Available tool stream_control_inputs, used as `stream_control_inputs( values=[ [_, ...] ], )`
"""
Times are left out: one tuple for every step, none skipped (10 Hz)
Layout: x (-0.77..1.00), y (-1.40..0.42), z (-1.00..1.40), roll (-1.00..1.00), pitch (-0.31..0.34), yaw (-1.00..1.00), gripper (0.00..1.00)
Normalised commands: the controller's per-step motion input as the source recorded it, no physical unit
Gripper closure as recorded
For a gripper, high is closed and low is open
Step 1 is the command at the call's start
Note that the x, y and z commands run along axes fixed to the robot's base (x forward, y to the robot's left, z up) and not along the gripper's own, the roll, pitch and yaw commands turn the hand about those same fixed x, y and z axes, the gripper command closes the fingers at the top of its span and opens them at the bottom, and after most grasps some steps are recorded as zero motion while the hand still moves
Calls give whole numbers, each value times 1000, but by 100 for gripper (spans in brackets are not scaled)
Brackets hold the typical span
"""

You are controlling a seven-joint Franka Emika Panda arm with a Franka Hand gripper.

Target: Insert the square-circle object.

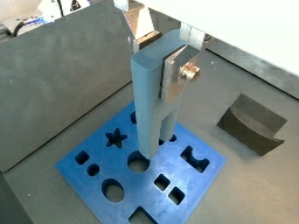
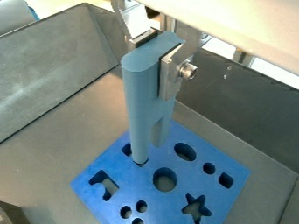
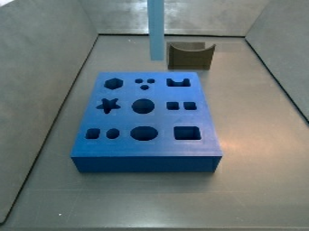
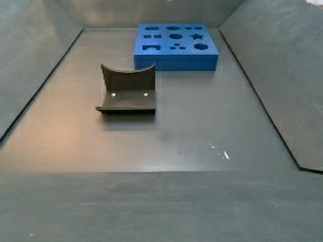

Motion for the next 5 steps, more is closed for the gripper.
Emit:
stream_control_inputs(
  values=[
    [0, 20, -14, 0, 0, 0, 100],
    [-646, -131, -206, 0, -34, -474, 100],
    [-89, -254, -149, 0, -24, -800, 100],
    [0, -229, -71, 0, 0, -906, 100],
    [0, -260, -77, 0, 0, -883, 100]
  ],
)
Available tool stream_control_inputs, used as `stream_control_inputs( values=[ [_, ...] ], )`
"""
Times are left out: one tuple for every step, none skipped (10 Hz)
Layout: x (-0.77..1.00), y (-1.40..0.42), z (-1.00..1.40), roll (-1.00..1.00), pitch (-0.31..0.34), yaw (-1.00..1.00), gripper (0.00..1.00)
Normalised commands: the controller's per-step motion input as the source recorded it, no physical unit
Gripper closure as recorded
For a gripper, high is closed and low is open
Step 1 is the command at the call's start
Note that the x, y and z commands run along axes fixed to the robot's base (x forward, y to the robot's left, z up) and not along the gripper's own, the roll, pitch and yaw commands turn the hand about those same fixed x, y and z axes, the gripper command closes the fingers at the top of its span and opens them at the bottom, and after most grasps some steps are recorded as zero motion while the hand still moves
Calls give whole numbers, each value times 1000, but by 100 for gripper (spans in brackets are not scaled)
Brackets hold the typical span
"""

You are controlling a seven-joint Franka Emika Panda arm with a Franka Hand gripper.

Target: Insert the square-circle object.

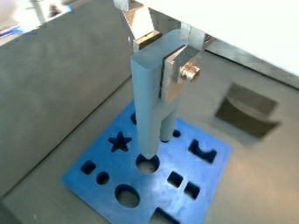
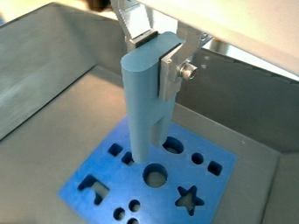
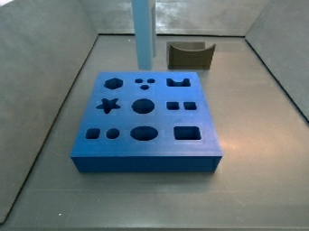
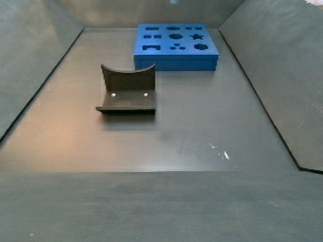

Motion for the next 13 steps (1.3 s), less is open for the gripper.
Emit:
stream_control_inputs(
  values=[
    [0, -166, -149, 0, 0, -991, 100],
    [0, -146, -146, 0, 0, -1000, 100],
    [0, -143, -146, 0, 0, -1000, 100],
    [0, -143, -146, 0, 0, -1000, 100],
    [0, -149, -120, 0, 0, -1000, 100],
    [0, -163, -126, 0, 0, -997, 100],
    [0, -197, -163, 0, 0, -949, 100],
    [0, -183, -154, 0, 0, -969, 100],
    [0, -149, -203, 0, -3, -1000, 100],
    [0, -131, -169, 0, 0, -1000, 100],
    [0, -117, -89, 0, 0, -1000, 100],
    [0, -80, -86, 23, 0, -1000, 100],
    [0, -17, -103, 34, 0, -1000, 100]
  ],
)
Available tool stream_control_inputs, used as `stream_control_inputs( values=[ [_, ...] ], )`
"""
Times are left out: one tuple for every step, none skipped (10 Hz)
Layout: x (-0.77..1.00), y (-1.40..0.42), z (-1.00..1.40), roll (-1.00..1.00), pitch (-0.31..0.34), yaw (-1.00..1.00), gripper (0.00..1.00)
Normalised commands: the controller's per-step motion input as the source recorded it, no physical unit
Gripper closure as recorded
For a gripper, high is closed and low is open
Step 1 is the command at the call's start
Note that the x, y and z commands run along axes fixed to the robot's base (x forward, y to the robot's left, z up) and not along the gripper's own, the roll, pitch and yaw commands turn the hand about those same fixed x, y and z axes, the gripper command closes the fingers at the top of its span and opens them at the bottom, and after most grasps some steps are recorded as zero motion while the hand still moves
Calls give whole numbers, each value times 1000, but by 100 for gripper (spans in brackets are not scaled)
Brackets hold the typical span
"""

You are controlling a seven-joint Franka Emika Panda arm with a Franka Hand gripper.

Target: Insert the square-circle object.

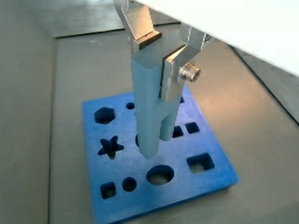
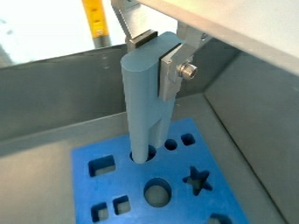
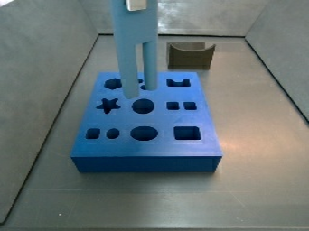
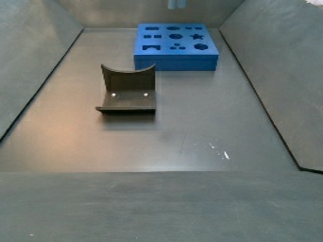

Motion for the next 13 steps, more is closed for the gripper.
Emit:
stream_control_inputs(
  values=[
    [0, 0, -126, 37, 0, -1000, 100],
    [0, 0, -126, 37, 0, -1000, 100],
    [-83, -37, -120, 69, 0, -983, 100],
    [-257, -134, -291, 74, 3, -809, 100],
    [-337, -197, -340, 74, 10, -709, 100],
    [-440, -271, -277, 110, 40, -577, 100],
    [-411, -257, -291, 119, 43, -611, 100],
    [-346, -217, -309, 111, 54, -674, 100],
    [-471, -206, -394, 59, 64, -526, 100],
    [-249, -131, -471, 14, 26, -266, 100],
    [0, -71, -431, 34, 0, -3, 100],
    [46, 0, -309, 23, 0, 26, 100],
    [157, 0, -277, 64, 0, 160, 100]
  ],
)
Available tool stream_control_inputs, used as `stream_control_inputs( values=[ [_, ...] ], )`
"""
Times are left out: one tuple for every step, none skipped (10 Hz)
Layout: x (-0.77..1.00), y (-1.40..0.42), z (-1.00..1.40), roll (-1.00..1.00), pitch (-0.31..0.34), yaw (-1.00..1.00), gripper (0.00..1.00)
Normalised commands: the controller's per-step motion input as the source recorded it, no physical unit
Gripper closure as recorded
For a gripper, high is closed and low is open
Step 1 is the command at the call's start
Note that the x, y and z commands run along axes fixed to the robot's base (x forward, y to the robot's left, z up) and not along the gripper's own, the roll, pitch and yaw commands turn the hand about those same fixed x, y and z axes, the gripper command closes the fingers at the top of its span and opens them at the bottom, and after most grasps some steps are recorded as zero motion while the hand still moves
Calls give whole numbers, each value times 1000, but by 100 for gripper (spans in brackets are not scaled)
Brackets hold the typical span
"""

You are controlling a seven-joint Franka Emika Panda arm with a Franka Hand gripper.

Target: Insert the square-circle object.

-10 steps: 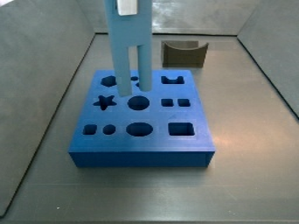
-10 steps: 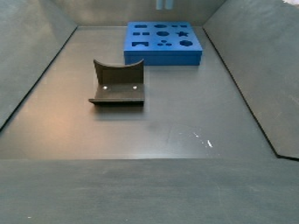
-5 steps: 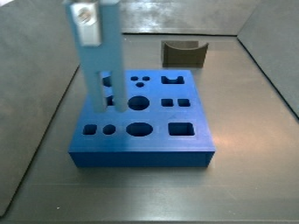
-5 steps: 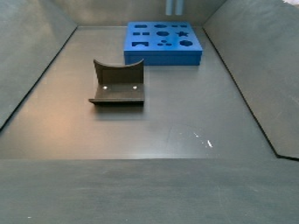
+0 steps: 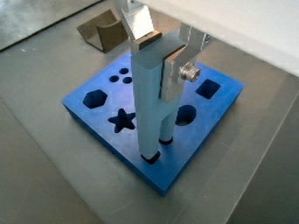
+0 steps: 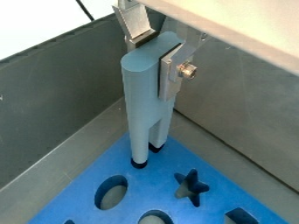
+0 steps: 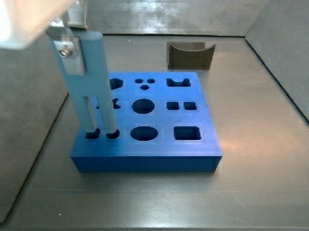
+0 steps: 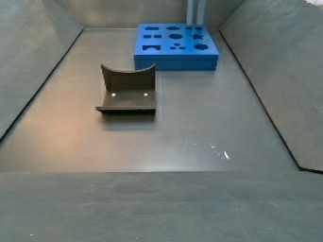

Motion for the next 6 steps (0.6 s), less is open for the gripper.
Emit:
stream_control_inputs(
  values=[
    [163, 0, -254, 63, 9, 117, 100],
    [43, 0, -263, 56, 1, 94, 100],
    [0, 0, -314, 36, 0, 86, 100],
    [0, 0, -343, 0, 0, 57, 100],
    [0, 0, -440, 0, 0, 17, 100],
    [0, 0, -511, 0, -13, 0, 100]
  ],
)
